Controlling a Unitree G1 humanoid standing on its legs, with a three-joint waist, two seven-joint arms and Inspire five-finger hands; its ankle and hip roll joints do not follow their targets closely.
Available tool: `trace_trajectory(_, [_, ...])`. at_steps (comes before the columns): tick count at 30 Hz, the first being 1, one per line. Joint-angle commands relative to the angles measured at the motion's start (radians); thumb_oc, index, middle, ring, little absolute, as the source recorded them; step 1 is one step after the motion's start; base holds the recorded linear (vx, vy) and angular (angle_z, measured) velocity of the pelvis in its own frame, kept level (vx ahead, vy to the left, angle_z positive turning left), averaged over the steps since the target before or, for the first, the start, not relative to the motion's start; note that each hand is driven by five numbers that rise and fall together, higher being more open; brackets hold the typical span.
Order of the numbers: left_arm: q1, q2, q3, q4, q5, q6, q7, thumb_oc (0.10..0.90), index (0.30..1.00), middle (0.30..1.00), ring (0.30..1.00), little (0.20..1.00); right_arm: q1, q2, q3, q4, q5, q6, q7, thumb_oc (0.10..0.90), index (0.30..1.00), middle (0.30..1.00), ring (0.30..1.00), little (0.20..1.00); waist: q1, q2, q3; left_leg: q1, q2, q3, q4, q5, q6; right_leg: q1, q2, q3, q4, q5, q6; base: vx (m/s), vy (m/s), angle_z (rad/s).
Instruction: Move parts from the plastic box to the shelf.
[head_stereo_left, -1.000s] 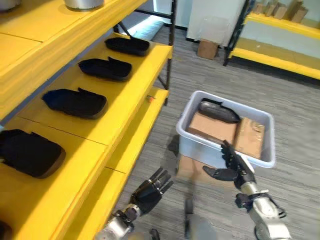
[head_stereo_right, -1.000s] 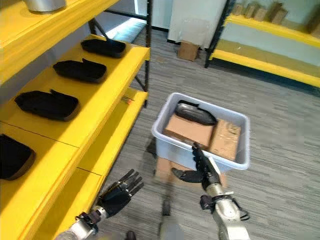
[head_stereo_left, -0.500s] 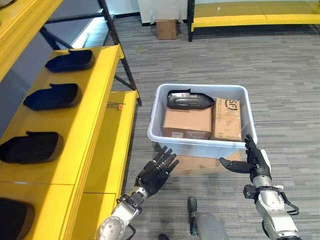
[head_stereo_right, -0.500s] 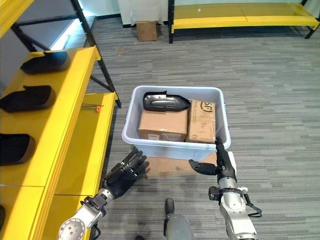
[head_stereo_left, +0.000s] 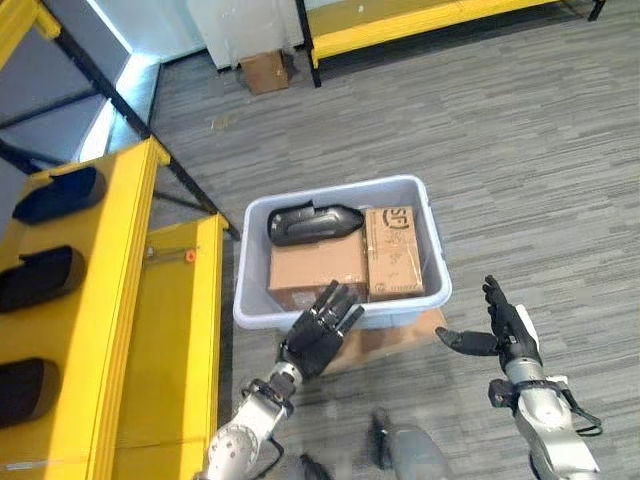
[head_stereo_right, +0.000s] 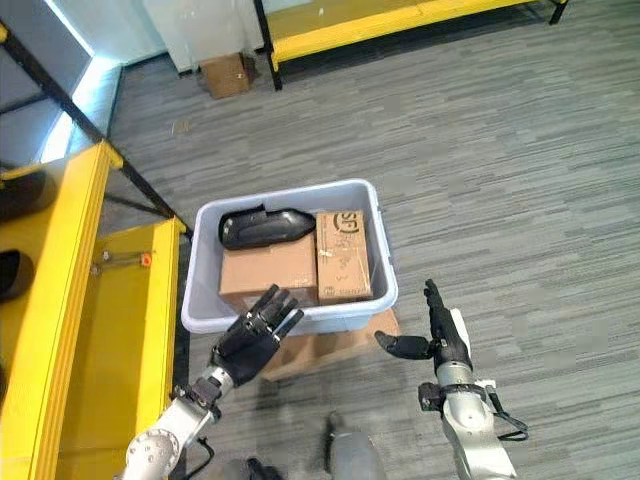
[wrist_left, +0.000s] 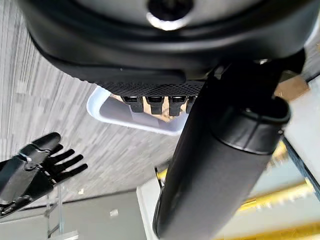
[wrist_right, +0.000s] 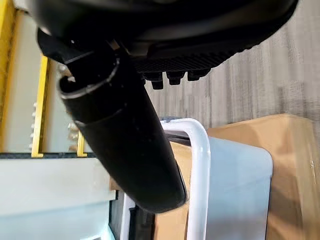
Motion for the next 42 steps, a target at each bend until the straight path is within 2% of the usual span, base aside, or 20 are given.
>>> trace_trajectory(1, [0.016,0.018,0.05,-0.111,-0.07,-0.051,-0.073,0.9,1.0,1.0,1.0,1.0,-0.07,-0.048,0.017,-0.101,-0.019,-0.088,-0.021,0.9,1.0,1.0,1.0,1.0,0.056,-0.02,-0.035,0.075,-0.013,-0.025,-0.029,0.223,0.007,0.102,-0.057,0.043,-0.219,0.135,0.11,0.12,0.073,-0.19])
trace_trajectory(2, [0.025,0.017,0.054,-0.108,-0.063,-0.044,-0.08,0.9,1.0,1.0,1.0,1.0,-0.073,-0.053,0.022,-0.099,-0.013,-0.085,-0.022,0.9,1.0,1.0,1.0,1.0,0.068,-0.024,-0.035,0.063,-0.005,-0.051,-0.047,0.235,0.004,0.109,-0.061,0.049,-0.224,0.137,0.114,0.11,0.08,-0.27])
trace_trajectory(3, [0.036,0.02,0.061,-0.109,-0.064,-0.038,-0.085,0.9,1.0,1.0,1.0,1.0,-0.076,-0.055,0.02,-0.096,-0.007,-0.083,-0.009,0.9,1.0,1.0,1.0,1.0,0.077,-0.027,-0.032,0.086,-0.009,-0.064,-0.083,0.197,0.01,0.115,-0.074,0.041,-0.219,0.132,0.126,0.1,0.077,-0.26])
trace_trajectory(6, [0.042,0.016,0.07,-0.11,-0.054,-0.023,-0.087,0.9,1.0,1.0,1.0,1.0,-0.068,-0.052,0.019,-0.095,0.003,-0.08,-0.004,0.9,1.0,1.0,1.0,1.0,0.081,-0.025,-0.036,0.111,-0.01,-0.055,-0.102,0.18,0.005,0.117,-0.078,0.032,-0.22,0.134,0.132,0.1,0.083,-0.35])
trace_trajectory(8, [0.037,0.008,0.069,-0.087,-0.036,-0.013,-0.089,0.9,1.0,1.0,1.0,1.0,-0.05,-0.046,0.014,-0.103,-0.003,-0.079,-0.001,0.9,1.0,1.0,1.0,1.0,0.075,-0.023,-0.045,0.144,-0.028,-0.057,-0.12,0.167,0.008,0.122,-0.073,0.04,-0.22,0.138,0.136,0.15,0.111,-0.33])
trace_trajectory(12, [0.038,0.019,0.067,-0.069,-0.038,-0.019,-0.093,0.9,1.0,1.0,1.0,1.0,-0.039,-0.037,0.014,-0.102,-0.005,-0.067,-0.004,0.9,1.0,1.0,1.0,1.0,0.075,-0.035,-0.061,0.184,-0.071,-0.065,-0.147,0.103,0.029,0.131,-0.077,0.056,-0.234,0.154,0.15,0.12,0.085,0.3])
trace_trajectory(17, [0.063,0.035,0.071,-0.083,-0.042,-0.015,-0.087,0.9,1.0,1.0,1.0,1.0,-0.032,-0.025,0.017,-0.109,-0.026,-0.07,-0.022,0.9,1.0,1.0,1.0,1.0,0.09,-0.052,-0.084,0.221,-0.105,-0.084,-0.159,0.05,0.051,0.15,-0.083,0.068,-0.261,0.171,0.168,0.12,0.075,0.23])
trace_trajectory(26, [0.079,0.044,0.085,-0.093,-0.05,0.003,-0.074,0.9,1.0,1.0,1.0,1.0,-0.074,-0.041,0.001,-0.128,-0.101,-0.09,-0.059,0.9,1.0,1.0,1.0,1.0,0.12,-0.072,-0.106,0.243,-0.117,-0.093,-0.162,0.023,0.064,0.158,-0.088,0.056,-0.274,0.179,0.183,0.09,0.026,0.06])
trace_trajectory(28, [0.08,0.055,0.078,-0.088,-0.055,0.012,-0.062,0.9,1.0,1.0,1.0,1.0,-0.16,-0.115,-0.034,-0.167,-0.21,-0.101,-0.084,0.9,1.0,1.0,1.0,1.0,0.148,-0.083,-0.111,0.249,-0.119,-0.098,-0.162,0.013,0.067,0.17,-0.094,0.033,-0.274,0.175,0.191,0.15,0.028,0.06])
trace_trajectory(30, [0.08,0.059,0.078,-0.081,-0.055,0.017,-0.066,0.9,1.0,1.0,1.0,1.0,-0.193,-0.146,-0.047,-0.179,-0.241,-0.097,-0.092,0.9,1.0,1.0,1.0,1.0,0.158,-0.085,-0.113,0.25,-0.12,-0.102,-0.162,0.011,0.067,0.173,-0.095,0.027,-0.274,0.173,0.192,0.07,0.006,0.1])
trace_trajectory(34, [0.082,0.086,0.071,-0.054,-0.06,0.036,-0.082,0.9,1.0,1.0,1.0,1.0,-0.344,-0.269,-0.075,-0.182,-0.297,-0.071,-0.144,0.9,1.0,1.0,1.0,1.0,0.193,-0.092,-0.121,0.254,-0.124,-0.113,-0.162,0.006,0.069,0.189,-0.098,0.003,-0.274,0.165,0.194,0.09,0.0,0.07])
trace_trajectory(37, [0.086,0.122,0.069,-0.021,-0.073,0.06,-0.113,0.9,1.0,1.0,1.0,1.0,-0.536,-0.39,-0.071,-0.145,-0.304,-0.041,-0.142,0.9,1.0,1.0,1.0,1.0,0.224,-0.096,-0.128,0.253,-0.131,-0.13,-0.162,0.002,0.067,0.203,-0.099,-0.019,-0.274,0.155,0.193,0.12,0.005,0.18])
trace_trajectory(39, [0.097,0.142,0.068,0.006,-0.071,0.081,-0.147,0.9,1.0,1.0,1.0,1.0,-0.667,-0.471,-0.022,-0.107,-0.283,-0.032,-0.095,0.9,1.0,1.0,1.0,1.0,0.246,-0.097,-0.133,0.252,-0.136,-0.142,-0.162,0.003,0.063,0.21,-0.103,-0.034,-0.273,0.15,0.196,0.13,0.004,0.11])
trace_trajectory(42, [0.108,0.15,0.073,0.008,-0.059,0.093,-0.159,0.9,1.0,1.0,1.0,1.0,-0.734,-0.495,0.016,-0.095,-0.23,-0.004,-0.033,0.9,1.0,1.0,1.0,1.0,0.264,-0.096,-0.131,0.249,-0.14,-0.155,-0.162,0.003,0.063,0.214,-0.106,-0.045,-0.267,0.143,0.194,0.11,-0.017,0.18])
